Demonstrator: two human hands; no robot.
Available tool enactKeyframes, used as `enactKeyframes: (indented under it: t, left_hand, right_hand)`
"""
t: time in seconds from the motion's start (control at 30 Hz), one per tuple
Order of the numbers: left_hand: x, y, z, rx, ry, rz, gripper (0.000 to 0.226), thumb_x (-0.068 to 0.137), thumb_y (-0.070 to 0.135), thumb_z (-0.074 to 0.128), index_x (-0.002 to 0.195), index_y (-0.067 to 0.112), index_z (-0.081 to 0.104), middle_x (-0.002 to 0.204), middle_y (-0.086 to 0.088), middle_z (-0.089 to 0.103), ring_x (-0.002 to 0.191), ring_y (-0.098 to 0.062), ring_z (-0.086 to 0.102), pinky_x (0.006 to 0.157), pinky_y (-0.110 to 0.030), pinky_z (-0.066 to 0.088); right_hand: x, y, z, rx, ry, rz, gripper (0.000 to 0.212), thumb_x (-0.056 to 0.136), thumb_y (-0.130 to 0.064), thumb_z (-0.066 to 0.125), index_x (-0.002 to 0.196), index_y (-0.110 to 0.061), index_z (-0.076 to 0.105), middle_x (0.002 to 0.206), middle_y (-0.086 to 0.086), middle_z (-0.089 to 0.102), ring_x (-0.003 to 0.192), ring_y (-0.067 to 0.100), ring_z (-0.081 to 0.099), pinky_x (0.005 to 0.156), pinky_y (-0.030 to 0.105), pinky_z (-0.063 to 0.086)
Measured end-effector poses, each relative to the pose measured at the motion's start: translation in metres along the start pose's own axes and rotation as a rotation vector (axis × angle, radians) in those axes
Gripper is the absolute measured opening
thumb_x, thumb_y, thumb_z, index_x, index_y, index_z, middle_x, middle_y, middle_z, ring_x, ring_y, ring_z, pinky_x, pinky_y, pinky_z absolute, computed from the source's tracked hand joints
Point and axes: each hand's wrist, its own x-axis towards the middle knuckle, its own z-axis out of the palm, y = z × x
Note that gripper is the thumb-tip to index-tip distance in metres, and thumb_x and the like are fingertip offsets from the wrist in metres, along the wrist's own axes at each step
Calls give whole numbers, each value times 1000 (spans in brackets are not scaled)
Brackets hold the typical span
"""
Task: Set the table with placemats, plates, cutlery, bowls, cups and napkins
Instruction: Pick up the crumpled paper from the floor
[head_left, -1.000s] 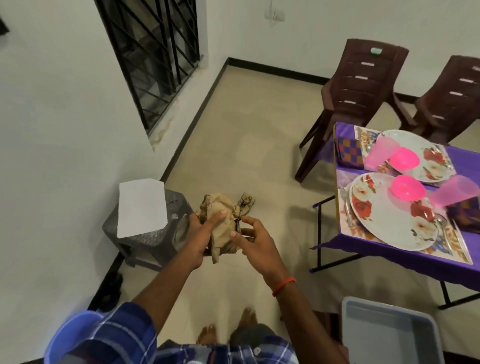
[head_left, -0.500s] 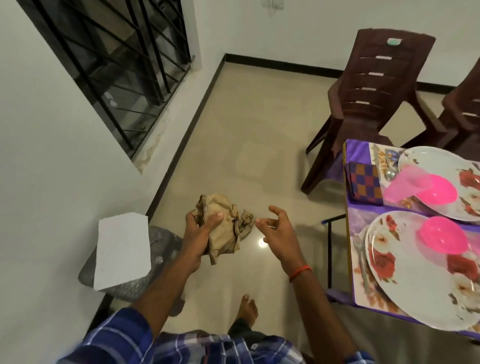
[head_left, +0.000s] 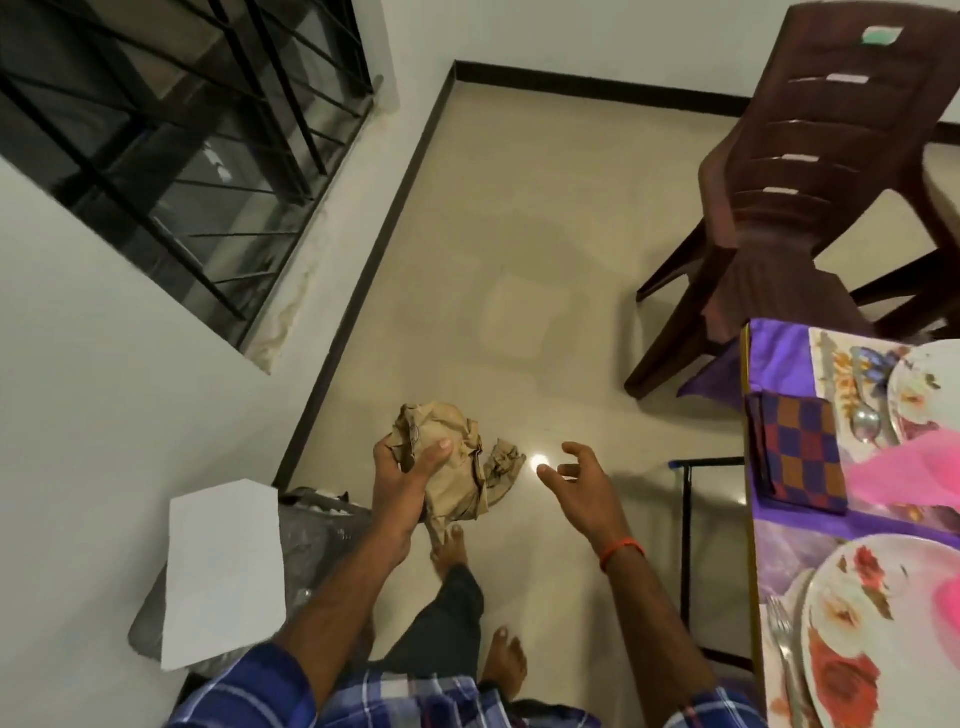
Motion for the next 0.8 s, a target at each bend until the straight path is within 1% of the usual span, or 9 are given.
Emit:
enactKeyframes:
  t: [0.07,0.13,0.23,0.33,0.5,0.6,0.67,0.73,0.8]
  left_hand:
    - [30,6,5,18,6,-15,67,82,39,79,135,25,41,127,-3,61,106,-19,64,79,-37,58]
    - [60,9,8,-5,24,-78,63,84,38,79,134,24,43,126,-4,62,106,-21,65,73,-36,57]
    - [104,12,15,-110,79,-177,64,84,40,79,134,20,46,123,-8,66,109,-28,67,81,-47,61]
    - [146,10,26,-110,110,-181,66,84,37,80,136,15,45,126,-11,66,111,-28,68,92,-54,59]
    - [209,-8,44,-69,141,-199,60,89,34,76,136,15,45,124,-5,66,110,-23,67,85,-44,60]
    - [251,-38,55,-37,157,-228,53,90,34,75,132,21,46,124,-2,65,112,-23,67,88,-46,60]
    - [274,-55,61,-13,150,-242,46,92,35,73,128,25,45,120,2,64,109,-21,66,81,-42,60]
    - [298,-74,67,13,140,-260,49,91,36,72,130,24,44,118,4,63,107,-19,65,75,-37,57]
    - [323,-94,72,11,121,-266,66,83,41,77,135,19,43,123,1,63,109,-18,65,71,-36,58]
  right_hand:
    - [29,-6,4,-2,-9,24,60,89,-44,72,140,-23,48,128,11,62,107,21,62,88,31,49]
    - [57,-8,11,-11,-24,47,57,89,-43,72,138,-22,51,126,10,63,105,19,62,86,29,47]
    - [99,-7,23,-10,-53,71,52,89,-42,73,134,-21,55,125,7,63,104,17,61,87,29,48]
    - [137,4,39,0,-58,105,50,89,-41,73,132,-21,57,124,6,63,108,19,61,91,32,50]
    - [187,44,69,25,-97,218,47,89,-38,74,130,-20,58,119,1,63,112,18,60,89,27,48]
    - [222,84,91,21,-149,305,45,88,-40,74,127,-22,60,117,0,62,110,18,60,87,27,49]
    - [243,105,102,10,-178,346,47,88,-42,74,128,-22,60,120,1,62,107,17,60,86,27,48]
    - [272,127,116,-4,-186,368,47,88,-41,74,128,-21,60,122,2,62,107,18,59,85,26,45]
    - [303,149,129,-8,-167,379,46,88,-40,75,126,-19,62,124,4,63,111,18,59,87,25,45]
